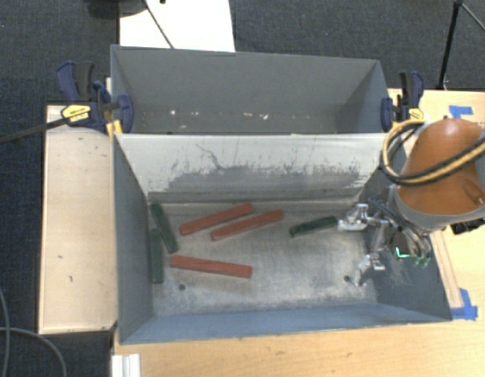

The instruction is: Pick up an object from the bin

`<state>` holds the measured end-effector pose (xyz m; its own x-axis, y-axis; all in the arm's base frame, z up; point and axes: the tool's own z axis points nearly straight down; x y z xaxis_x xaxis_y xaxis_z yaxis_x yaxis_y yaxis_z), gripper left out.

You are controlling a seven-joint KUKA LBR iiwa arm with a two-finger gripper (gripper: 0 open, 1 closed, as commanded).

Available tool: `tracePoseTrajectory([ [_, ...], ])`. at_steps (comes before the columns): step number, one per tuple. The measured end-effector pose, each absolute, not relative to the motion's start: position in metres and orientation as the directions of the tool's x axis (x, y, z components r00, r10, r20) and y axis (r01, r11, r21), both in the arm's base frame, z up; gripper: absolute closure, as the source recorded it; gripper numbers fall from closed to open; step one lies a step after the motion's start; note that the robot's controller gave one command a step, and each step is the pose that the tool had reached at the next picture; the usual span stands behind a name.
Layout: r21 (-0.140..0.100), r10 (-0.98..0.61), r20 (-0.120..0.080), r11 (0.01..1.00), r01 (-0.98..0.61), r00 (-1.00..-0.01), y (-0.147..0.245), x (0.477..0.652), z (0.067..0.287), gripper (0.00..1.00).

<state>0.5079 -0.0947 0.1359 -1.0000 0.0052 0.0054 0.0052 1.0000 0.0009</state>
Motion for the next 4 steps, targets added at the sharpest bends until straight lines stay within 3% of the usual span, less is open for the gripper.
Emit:
tracePoseTrajectory([
  [1, 0.000, 0.002, -0.002, 1.000, 0.002, -1.000, -0.095, 0.510, 0.140, 0.00],
  [2, -0.002, -0.064, -0.006, 0.998, -0.064, -0.998, -0.083, 0.541, 0.120, 0.00],
  [3, -0.001, 0.017, -0.017, 1.000, 0.017, -1.000, -0.045, 0.564, 0.075, 1.00],
  [4, -0.001, 0.016, -0.017, 1.000, 0.016, -1.000, -0.045, 0.564, 0.075, 1.00],
])
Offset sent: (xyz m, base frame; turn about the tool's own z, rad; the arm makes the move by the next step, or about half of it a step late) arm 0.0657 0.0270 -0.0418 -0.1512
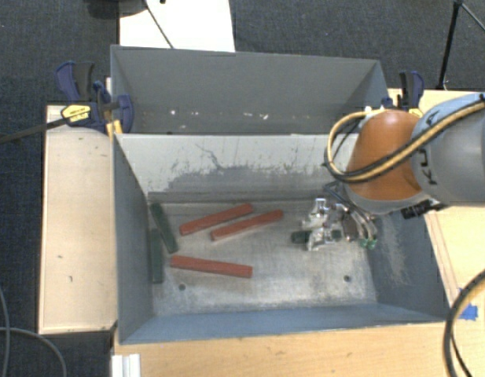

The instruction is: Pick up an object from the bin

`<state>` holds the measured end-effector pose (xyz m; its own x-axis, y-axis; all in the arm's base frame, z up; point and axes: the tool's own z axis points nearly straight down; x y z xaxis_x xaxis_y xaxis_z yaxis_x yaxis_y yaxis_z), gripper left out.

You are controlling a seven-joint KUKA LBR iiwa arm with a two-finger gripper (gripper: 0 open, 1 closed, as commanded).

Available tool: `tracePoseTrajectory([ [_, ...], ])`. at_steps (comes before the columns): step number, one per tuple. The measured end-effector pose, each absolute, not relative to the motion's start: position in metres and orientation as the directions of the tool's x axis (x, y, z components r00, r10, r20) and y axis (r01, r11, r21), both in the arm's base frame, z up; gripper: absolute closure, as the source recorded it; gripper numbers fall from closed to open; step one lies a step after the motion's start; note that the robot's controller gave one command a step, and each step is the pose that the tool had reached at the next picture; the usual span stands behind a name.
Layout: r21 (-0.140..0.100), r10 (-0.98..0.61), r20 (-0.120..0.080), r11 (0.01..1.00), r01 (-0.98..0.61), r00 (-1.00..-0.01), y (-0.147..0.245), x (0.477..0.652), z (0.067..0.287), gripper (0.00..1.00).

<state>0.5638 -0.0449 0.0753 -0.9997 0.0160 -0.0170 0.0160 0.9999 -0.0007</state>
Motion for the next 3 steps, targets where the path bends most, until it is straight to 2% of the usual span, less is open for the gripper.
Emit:
tracePoseTrajectory([
  [1, 0.000, 0.031, -0.002, 1.000, 0.031, -1.000, -0.045, 0.553, 0.189, 1.00],
  [2, 0.000, 0.030, -0.002, 1.000, 0.030, -1.000, -0.045, 0.553, 0.189, 1.00],
  [3, 0.001, 0.141, -0.007, 0.990, 0.141, -0.990, -0.042, 0.560, 0.154, 1.00],
])
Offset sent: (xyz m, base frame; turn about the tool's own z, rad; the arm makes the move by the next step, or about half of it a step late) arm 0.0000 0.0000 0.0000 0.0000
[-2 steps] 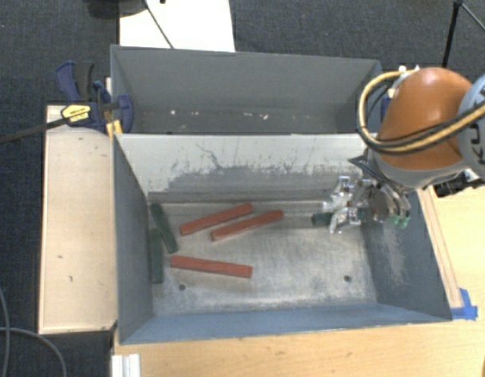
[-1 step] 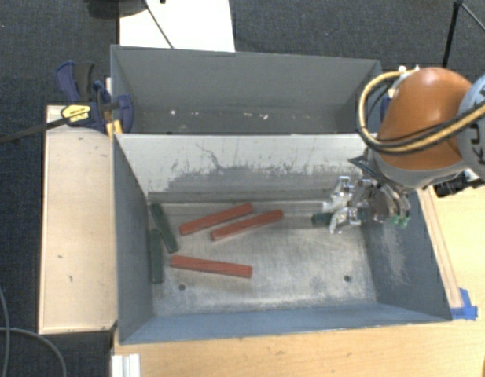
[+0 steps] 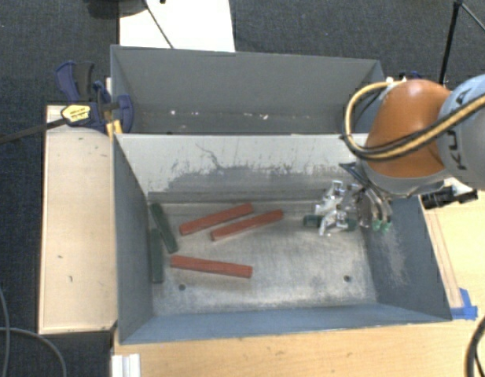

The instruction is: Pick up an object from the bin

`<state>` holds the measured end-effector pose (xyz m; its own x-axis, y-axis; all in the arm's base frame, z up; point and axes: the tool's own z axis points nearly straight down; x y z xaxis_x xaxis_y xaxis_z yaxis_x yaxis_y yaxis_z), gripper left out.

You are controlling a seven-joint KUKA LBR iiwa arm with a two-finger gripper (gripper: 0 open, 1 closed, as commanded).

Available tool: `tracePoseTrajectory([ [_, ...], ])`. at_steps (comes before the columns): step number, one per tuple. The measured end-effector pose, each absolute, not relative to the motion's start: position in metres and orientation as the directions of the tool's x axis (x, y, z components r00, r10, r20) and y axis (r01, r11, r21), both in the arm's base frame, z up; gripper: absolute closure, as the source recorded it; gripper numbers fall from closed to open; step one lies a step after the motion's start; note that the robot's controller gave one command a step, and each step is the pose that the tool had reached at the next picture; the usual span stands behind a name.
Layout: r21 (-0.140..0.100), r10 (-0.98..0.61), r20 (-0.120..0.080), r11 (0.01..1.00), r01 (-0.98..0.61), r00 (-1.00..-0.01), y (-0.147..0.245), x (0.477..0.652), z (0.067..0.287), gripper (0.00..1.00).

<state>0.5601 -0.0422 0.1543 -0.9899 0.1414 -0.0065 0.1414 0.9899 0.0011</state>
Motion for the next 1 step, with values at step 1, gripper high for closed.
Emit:
tracePoseTrajectory([
  [1, -0.002, -0.033, -0.014, 0.999, -0.033, -0.999, -0.0713, 0.5794, 0.3322, 1.00],
])
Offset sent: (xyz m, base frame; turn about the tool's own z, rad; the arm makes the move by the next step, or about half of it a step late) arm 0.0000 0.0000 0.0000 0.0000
